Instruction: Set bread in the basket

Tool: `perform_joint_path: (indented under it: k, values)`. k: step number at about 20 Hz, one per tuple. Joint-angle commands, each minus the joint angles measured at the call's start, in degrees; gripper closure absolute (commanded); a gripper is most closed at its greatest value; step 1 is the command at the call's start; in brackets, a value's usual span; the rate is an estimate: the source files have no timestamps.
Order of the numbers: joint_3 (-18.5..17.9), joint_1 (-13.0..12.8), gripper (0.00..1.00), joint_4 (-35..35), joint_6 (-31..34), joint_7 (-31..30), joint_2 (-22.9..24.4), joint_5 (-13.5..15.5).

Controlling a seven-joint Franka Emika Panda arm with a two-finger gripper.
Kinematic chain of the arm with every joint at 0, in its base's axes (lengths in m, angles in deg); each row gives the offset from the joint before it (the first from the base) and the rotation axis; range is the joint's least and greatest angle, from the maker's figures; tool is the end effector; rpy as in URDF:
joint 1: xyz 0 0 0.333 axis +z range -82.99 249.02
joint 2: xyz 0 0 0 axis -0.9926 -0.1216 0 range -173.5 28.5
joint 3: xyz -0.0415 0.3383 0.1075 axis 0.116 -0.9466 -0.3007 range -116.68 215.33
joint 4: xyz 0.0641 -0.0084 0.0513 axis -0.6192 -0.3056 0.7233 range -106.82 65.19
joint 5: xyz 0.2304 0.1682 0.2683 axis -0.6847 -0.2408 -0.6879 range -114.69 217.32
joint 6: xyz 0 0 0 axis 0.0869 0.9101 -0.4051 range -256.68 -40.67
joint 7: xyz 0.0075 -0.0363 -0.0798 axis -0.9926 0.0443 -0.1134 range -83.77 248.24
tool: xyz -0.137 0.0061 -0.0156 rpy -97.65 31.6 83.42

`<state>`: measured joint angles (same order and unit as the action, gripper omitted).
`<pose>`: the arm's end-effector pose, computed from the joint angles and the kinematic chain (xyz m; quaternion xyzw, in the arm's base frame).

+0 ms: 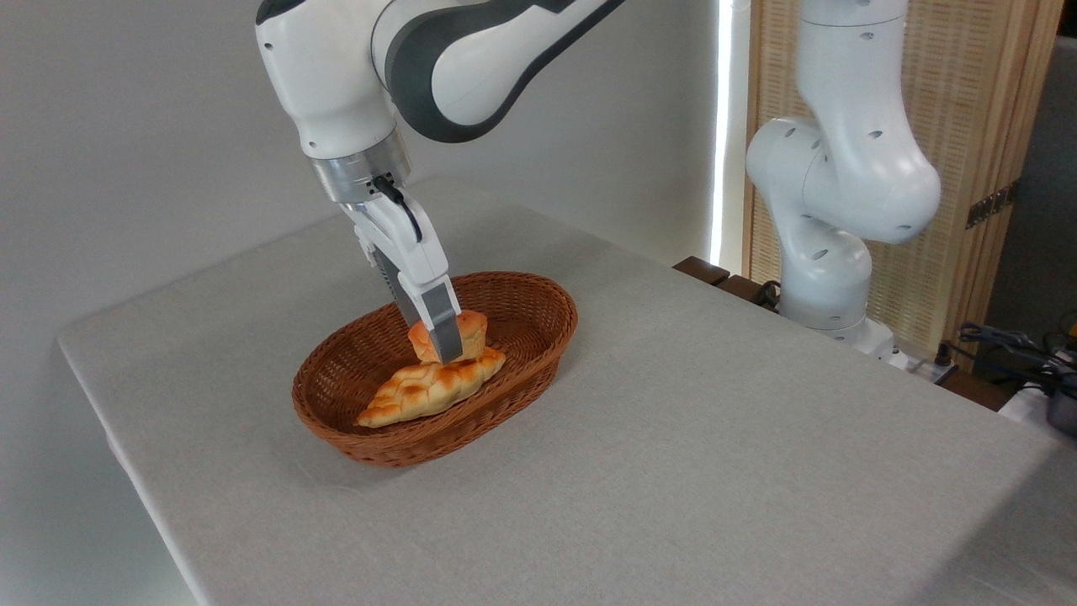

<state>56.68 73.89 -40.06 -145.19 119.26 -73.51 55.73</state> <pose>0.5229 -0.1635 0.4868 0.8957 -0.4391 -0.0510 0.0478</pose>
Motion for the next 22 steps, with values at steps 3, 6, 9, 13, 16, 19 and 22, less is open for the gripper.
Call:
perform_joint_path:
  k: [3, 6, 9, 13, 16, 19, 22]
  values:
    - [-6.4, 0.1, 0.0, 1.7, 0.9, 0.2, 2.9, 0.1]
    - [-8.1, 0.2, 0.0, 4.7, 1.6, 0.3, 2.8, 0.0]
    - [-10.9, 0.2, 0.0, 6.1, 1.8, 0.2, 2.9, -0.1]
    - [-13.1, 0.2, 0.0, 7.5, 1.9, 0.2, 2.9, -0.9]
    - [-15.3, 0.1, 0.0, 7.6, 2.0, 0.3, 2.9, -1.0]
    - [-14.9, 0.1, 0.0, 7.7, 2.9, 1.5, 2.9, -4.5]
    - [-14.8, 0.0, 0.0, 7.8, 3.4, 1.6, 3.6, -4.8]
